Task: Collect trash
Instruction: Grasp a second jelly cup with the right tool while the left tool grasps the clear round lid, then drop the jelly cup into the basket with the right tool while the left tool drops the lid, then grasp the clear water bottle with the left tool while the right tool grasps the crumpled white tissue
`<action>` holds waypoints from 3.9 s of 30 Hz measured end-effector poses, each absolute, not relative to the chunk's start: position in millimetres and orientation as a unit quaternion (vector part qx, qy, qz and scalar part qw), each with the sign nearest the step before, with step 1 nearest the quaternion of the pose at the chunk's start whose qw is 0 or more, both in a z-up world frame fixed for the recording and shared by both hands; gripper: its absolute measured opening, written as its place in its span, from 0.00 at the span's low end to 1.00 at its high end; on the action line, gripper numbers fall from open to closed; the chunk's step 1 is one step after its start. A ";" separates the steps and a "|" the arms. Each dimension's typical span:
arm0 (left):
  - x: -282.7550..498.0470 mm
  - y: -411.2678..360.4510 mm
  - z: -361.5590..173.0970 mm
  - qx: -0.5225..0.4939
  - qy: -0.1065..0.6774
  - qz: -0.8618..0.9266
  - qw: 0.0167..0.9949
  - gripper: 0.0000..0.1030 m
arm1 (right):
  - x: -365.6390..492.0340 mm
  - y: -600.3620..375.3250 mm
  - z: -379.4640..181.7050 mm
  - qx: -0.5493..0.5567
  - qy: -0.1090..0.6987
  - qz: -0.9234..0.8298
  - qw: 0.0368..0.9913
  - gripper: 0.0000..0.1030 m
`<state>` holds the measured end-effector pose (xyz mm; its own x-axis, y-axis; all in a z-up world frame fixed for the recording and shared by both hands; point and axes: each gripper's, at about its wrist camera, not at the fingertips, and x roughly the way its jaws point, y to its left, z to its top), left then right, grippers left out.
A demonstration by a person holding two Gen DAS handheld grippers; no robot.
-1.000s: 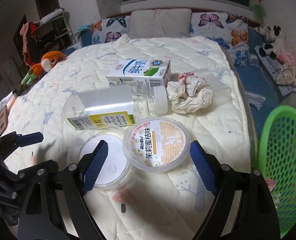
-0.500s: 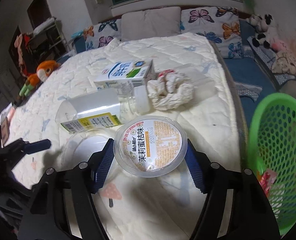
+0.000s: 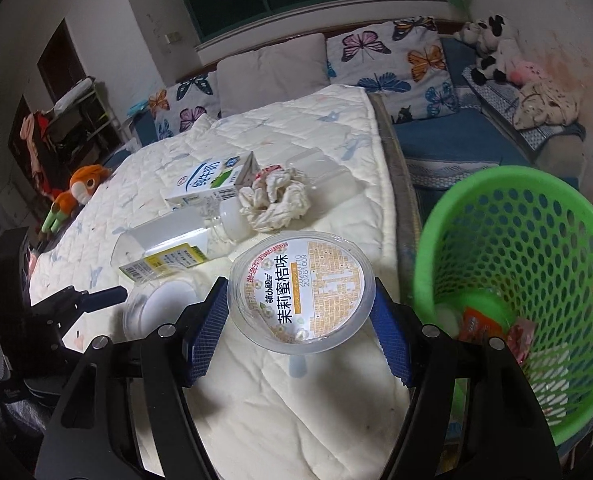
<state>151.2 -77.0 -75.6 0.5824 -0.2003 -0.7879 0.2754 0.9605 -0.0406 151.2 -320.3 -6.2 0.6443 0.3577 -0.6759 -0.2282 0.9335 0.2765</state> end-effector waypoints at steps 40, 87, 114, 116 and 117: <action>165.1 -142.4 -31.7 0.058 0.392 -0.217 0.892 0.87 | 132.2 -436.0 -32.5 0.115 0.408 0.028 0.905 0.67; 191.8 -316.8 -49.1 0.125 0.404 -0.336 0.841 0.90 | 63.6 -504.8 -29.6 0.185 0.385 -0.030 0.904 0.77; 227.7 -123.5 -28.2 0.178 0.396 -0.226 0.872 0.90 | 106.3 -412.7 -7.1 0.131 0.390 0.057 0.910 0.77; 234.5 -114.0 -33.3 0.187 0.406 -0.227 0.865 0.90 | 112.4 -406.4 -6.3 0.129 0.392 0.065 0.909 0.77; 236.4 -112.0 -34.9 0.190 0.407 -0.225 0.864 0.90 | 115.9 -402.3 -6.1 0.127 0.393 0.069 0.908 0.77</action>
